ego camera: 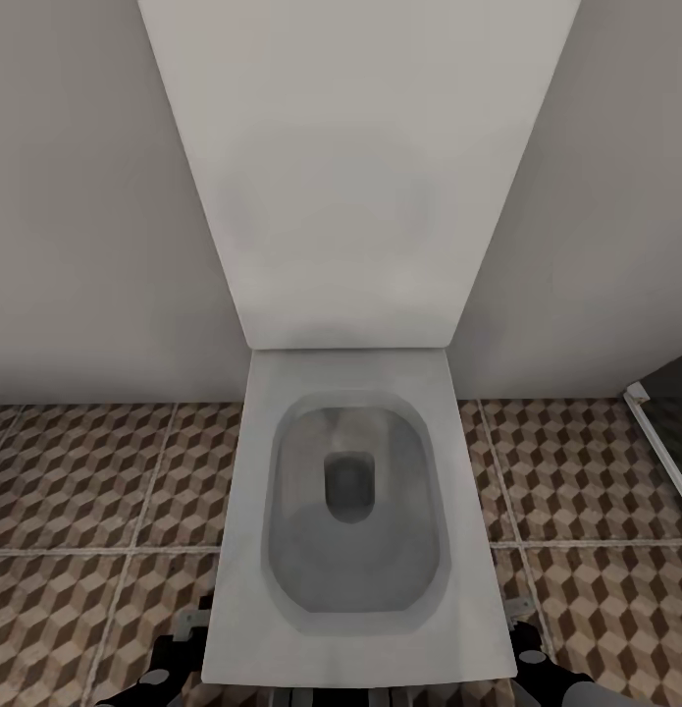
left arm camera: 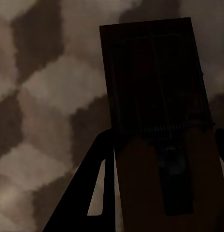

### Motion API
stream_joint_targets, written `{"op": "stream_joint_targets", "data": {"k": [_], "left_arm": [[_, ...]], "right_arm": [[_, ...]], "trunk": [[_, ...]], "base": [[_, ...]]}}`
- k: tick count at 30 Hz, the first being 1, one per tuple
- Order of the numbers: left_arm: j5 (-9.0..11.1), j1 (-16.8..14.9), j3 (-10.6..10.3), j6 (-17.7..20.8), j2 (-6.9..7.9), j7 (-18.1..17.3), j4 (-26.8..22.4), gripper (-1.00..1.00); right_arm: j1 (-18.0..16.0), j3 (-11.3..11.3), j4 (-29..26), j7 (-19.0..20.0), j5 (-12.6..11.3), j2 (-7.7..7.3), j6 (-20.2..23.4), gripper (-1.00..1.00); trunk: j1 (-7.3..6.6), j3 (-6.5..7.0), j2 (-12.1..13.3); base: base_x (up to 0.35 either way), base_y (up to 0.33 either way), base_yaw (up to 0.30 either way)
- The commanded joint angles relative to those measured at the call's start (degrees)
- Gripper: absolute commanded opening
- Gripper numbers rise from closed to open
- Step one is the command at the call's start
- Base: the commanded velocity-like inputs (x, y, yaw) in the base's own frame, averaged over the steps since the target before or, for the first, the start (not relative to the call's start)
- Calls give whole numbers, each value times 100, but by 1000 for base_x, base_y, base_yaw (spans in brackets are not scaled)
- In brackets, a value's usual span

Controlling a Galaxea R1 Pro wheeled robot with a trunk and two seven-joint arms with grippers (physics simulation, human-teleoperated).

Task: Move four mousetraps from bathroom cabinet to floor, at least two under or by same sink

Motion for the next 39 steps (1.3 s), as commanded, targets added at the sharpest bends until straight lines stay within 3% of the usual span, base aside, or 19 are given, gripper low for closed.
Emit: {"op": "stream_joint_targets", "data": {"k": [1, 37, 38, 39], "left_arm": [[-14, 2, -169, 1, -2, 37, 8, -100], [-14, 2, -178, 86, -76, 41, 10, -100], [-14, 2, -178, 87, -75, 41, 9, 100], [-14, 2, -178, 88, -74, 41, 8, 100]], "right_arm": [[-6, 4, 16, -30, 52, 0, -24, 100], [-6, 4, 16, -30, 59, 0, -28, 100], [-6, 4, 16, -30, 59, 0, -26, 100], [-6, 4, 16, -30, 59, 0, -25, 100]], "trunk": [[0, -3, -1], [0, -3, -1], [0, -3, -1], [0, -3, -1]], "base": [[0, 0, 0], [0, 0, 0], [0, 0, 0], [0, 0, 0]]}}
